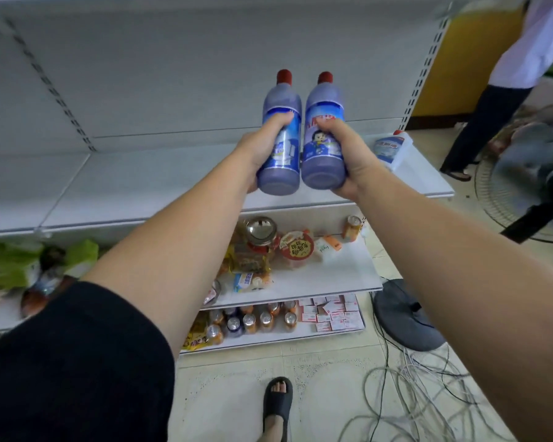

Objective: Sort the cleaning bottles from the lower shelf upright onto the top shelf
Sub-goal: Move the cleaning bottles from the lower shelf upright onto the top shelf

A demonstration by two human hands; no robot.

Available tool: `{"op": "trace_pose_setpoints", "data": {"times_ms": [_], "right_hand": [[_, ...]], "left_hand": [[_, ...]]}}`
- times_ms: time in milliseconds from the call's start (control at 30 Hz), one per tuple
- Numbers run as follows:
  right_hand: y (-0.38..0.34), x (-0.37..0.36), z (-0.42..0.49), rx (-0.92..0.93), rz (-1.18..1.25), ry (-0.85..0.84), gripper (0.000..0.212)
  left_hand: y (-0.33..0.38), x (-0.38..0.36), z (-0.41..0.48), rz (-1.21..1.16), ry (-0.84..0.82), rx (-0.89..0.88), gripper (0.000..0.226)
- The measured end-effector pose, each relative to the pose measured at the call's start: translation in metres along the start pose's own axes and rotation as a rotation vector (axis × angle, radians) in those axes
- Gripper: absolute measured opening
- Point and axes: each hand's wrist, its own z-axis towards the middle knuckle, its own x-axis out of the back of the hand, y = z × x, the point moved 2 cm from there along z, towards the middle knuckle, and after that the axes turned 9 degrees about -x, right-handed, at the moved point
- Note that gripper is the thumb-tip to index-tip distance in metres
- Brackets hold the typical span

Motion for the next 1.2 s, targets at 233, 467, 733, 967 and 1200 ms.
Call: {"op": "trace_pose_setpoints", "data": {"times_ms": [233, 467, 733, 967, 1200], "right_hand": [[0.000, -0.035, -0.075, 0.038, -0.038, -0.061, 0.021], [-0.015, -0.083, -0.116, 0.156, -0.024, -0.080, 0.056], [-0.052, -0.142, -0.142, 0.274, -0.070, -0.161, 0.041], [-0.073, -0.186, -0.148, 0.459, -0.121, -0.108, 0.075], [-0.083, -0.224, -0.141, 0.510, -0.139, -0.124, 0.077]], "left_hand": [[0.041, 0.003, -0.081, -0.028, -0.032, -0.109, 0.062], [0.098, 0.016, -0.118, -0.040, -0.067, -0.205, 0.086], [0.173, 0.034, -0.144, -0.087, -0.158, -0.335, 0.058], [0.217, 0.056, -0.154, -0.127, -0.238, -0.425, 0.034], [0.246, 0.083, -0.160, -0.102, -0.219, -0.506, 0.051]]}}
